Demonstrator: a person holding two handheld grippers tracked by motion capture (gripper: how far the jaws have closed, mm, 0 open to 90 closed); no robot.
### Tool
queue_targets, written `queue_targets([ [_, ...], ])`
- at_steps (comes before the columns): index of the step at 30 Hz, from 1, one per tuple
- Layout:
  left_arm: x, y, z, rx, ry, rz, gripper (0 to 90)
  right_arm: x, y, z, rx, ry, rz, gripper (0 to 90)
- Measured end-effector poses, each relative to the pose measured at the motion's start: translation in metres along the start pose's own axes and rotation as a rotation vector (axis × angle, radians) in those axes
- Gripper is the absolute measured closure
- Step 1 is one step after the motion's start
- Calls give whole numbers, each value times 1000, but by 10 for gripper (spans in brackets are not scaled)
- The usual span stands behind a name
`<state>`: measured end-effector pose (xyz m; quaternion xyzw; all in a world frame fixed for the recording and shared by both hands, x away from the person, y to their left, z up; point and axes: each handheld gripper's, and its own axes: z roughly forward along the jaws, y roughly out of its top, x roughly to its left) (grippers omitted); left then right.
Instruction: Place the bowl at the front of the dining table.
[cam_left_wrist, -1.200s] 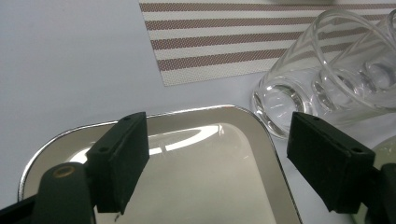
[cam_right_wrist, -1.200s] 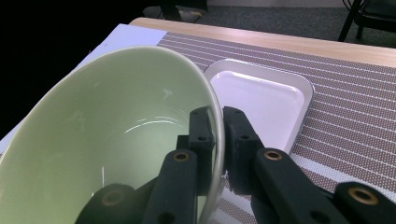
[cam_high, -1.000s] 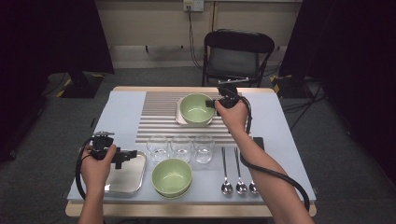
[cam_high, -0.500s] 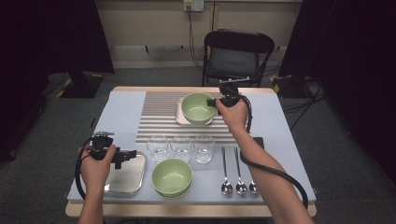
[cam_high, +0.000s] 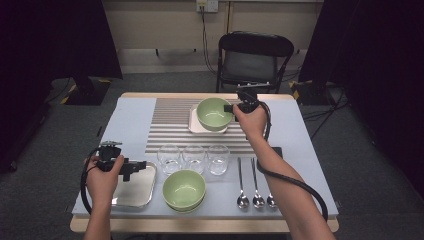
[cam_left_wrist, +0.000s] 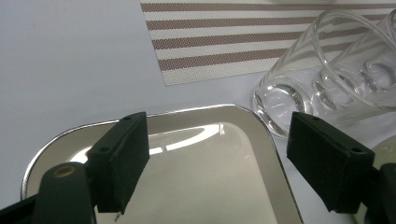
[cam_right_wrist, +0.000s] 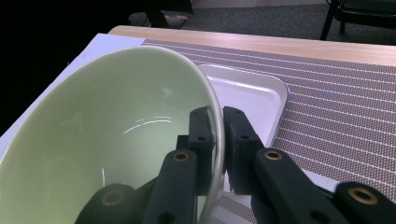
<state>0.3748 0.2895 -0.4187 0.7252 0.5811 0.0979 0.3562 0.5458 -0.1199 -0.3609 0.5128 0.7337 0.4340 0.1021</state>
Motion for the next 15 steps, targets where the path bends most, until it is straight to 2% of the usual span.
queue_targets([
  [15,0,-1,1,4,0,-3,212,-6,0,6,-3,-20,12,827],
])
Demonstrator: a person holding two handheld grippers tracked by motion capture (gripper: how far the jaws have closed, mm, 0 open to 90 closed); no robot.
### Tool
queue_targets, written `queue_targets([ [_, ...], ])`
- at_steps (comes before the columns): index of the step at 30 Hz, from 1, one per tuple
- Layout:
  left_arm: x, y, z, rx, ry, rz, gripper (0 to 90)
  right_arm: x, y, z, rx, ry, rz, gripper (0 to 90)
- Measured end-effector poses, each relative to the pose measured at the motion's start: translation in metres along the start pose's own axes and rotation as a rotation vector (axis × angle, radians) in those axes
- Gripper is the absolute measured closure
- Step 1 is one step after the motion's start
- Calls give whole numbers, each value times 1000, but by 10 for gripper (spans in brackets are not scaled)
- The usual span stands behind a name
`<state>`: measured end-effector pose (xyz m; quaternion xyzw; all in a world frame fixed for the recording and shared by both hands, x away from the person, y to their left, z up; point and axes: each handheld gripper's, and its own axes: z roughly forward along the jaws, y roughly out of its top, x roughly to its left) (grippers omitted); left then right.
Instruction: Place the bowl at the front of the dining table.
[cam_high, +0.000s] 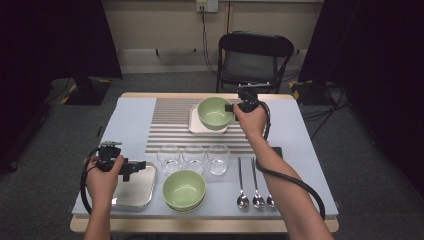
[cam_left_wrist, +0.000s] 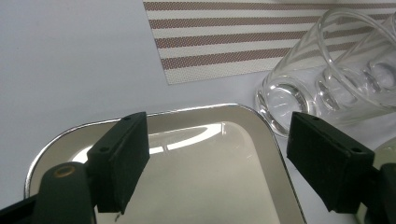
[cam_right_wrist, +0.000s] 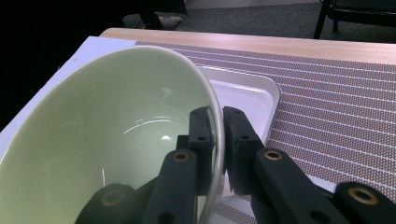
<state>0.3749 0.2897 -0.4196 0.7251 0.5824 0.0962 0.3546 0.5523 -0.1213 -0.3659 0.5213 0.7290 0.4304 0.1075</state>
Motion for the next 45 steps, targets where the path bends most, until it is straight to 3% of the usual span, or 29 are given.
queue_targets([
  [45,2,-2,-2,-3,8,-9,212,-8,5,20,-17,-34,-8,828],
])
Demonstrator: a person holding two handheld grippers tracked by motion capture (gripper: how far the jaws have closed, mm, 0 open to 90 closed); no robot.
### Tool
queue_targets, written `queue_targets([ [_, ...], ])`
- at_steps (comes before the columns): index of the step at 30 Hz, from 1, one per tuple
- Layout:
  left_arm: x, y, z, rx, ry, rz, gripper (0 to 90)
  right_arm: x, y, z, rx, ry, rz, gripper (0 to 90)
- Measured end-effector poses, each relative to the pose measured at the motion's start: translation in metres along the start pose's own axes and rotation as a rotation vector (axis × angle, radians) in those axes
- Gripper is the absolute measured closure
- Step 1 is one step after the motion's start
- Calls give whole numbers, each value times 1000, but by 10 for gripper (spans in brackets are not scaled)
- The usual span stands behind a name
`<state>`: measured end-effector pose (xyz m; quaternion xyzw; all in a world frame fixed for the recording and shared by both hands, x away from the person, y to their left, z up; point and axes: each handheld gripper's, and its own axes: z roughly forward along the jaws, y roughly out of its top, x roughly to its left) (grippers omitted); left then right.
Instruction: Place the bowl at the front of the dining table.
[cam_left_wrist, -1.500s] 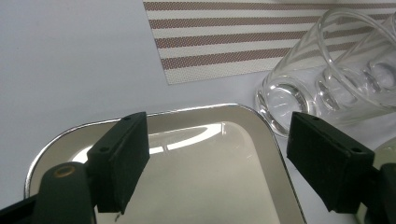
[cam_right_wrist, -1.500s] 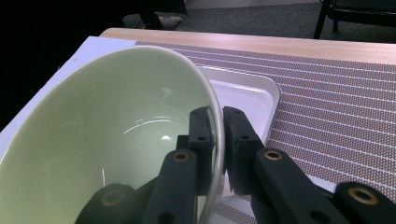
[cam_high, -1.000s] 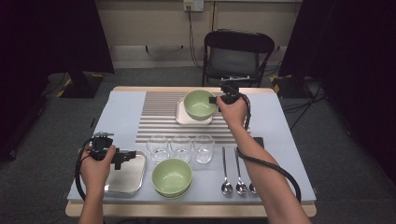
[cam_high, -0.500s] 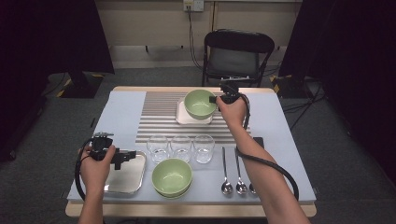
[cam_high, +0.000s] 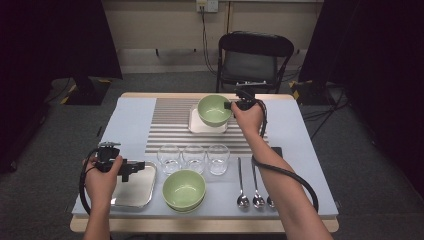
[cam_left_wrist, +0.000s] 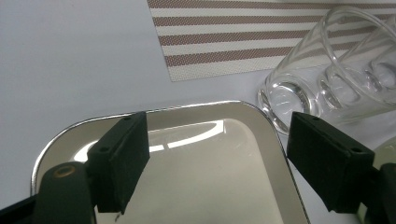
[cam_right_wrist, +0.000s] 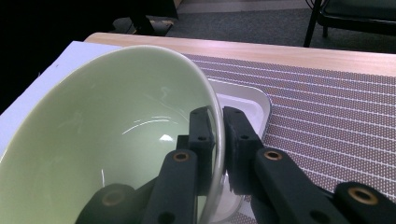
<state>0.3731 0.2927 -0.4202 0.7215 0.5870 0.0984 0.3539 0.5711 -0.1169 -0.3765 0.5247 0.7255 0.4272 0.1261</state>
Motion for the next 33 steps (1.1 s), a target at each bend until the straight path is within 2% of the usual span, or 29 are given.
queue_targets([
  [28,0,-2,1,8,6,-7,212,-5,2,18,-5,-11,1,828],
  [33,0,-1,1,9,7,2,212,-7,2,20,-6,-12,4,828],
])
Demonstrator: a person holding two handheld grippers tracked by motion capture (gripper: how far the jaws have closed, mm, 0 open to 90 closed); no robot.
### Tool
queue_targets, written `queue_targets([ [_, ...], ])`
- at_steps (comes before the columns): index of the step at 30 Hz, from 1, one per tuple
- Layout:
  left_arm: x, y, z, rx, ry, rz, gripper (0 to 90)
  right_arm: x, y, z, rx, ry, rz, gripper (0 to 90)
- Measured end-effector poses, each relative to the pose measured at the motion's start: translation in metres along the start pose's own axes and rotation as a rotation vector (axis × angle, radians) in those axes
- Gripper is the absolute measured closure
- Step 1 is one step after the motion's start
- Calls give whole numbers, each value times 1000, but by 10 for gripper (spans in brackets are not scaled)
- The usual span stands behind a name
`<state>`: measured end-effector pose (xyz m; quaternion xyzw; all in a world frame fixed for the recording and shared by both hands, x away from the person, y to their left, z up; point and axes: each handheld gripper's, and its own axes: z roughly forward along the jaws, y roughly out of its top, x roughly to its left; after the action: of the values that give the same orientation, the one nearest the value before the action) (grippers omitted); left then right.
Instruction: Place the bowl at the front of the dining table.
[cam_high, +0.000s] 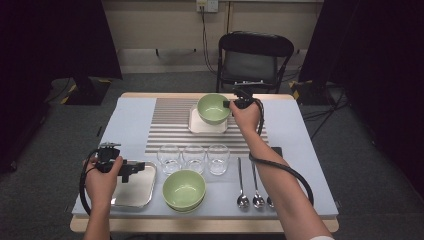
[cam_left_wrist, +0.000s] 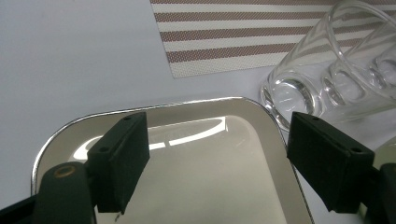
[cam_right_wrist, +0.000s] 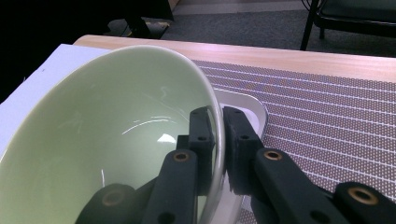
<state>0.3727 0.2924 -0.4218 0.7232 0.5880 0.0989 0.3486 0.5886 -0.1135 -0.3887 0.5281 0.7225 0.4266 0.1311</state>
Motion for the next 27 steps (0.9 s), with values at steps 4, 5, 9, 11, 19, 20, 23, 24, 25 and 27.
queue_targets([
  [4,0,0,0,1,0,0,212,-1,1,0,-3,-1,3,828],
  [5,-1,0,0,-1,0,0,212,-2,1,0,-5,-2,5,828],
  [9,-1,0,-1,-5,3,-1,212,-2,2,1,-5,-2,6,828],
  [11,0,0,-1,-4,1,-4,212,-2,2,2,-5,-3,7,828],
  [19,1,0,-2,-4,-1,-4,212,0,2,6,0,1,2,827],
  [20,1,0,-2,-5,-1,-3,212,1,2,7,0,2,2,827],
  [23,1,0,-1,-2,-1,-4,212,1,2,9,2,3,3,828],
  [24,1,0,-1,-2,-1,-4,212,1,2,9,2,3,3,828],
  [25,1,0,-1,-2,-3,-4,212,1,2,10,2,2,1,828],
  [27,1,0,-1,-3,-3,-4,212,1,2,11,4,1,1,828],
])
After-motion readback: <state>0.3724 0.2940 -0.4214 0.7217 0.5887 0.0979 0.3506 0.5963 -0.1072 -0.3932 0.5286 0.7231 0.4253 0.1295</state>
